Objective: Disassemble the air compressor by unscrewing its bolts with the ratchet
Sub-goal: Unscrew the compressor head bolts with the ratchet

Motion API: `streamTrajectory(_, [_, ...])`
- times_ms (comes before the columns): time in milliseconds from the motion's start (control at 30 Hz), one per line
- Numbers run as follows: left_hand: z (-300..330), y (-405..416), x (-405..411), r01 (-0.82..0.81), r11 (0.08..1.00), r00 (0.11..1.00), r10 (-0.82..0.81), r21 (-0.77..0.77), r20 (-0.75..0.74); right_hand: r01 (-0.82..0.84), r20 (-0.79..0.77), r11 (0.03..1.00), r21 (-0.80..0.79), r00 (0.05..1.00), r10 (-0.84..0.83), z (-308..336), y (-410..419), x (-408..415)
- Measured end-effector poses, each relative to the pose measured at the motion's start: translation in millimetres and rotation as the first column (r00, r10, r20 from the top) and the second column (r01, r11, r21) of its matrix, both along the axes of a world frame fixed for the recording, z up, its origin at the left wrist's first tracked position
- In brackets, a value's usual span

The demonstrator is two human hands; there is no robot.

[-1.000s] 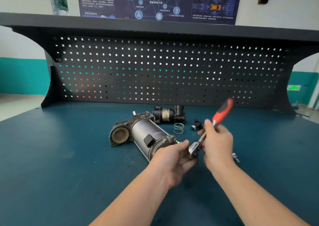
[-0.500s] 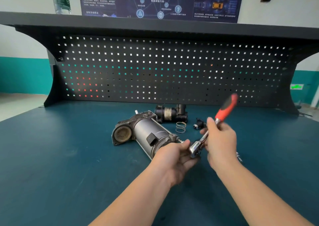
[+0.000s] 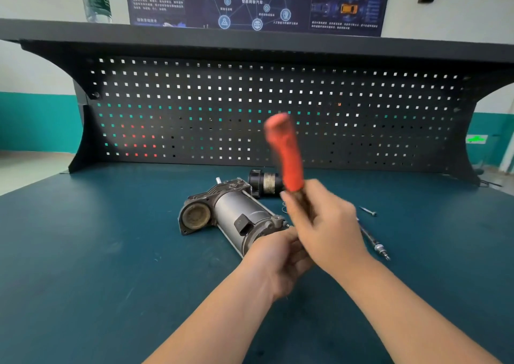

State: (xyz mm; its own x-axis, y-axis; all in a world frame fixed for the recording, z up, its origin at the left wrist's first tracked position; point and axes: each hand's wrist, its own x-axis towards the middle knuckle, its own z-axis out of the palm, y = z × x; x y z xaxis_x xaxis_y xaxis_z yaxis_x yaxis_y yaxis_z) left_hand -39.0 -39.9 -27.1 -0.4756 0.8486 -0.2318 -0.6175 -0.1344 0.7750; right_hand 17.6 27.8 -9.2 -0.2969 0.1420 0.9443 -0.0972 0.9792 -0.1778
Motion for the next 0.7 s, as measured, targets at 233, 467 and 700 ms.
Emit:
streamTrajectory(233, [-1,0,-2,0.011,1.0,1.0,-0.011,0.004,0.017,-0.003,-0.037,0.962,-0.272,0.999,-0.008,-6,2,-1])
streamTrajectory(467, [0,3,0,-0.029,0.999,0.997,0.031,-0.035,0.073,-0.27,-0.254,-0.241,-0.932,0.963,-0.094,-23,34,-5])
streamTrajectory(700, [2,2,1,-0.036,0.998,0.997,0.039,-0.044,0.066,-0.112,-0.173,0.411,-0.905,0.978,-0.114,-9,28,-4])
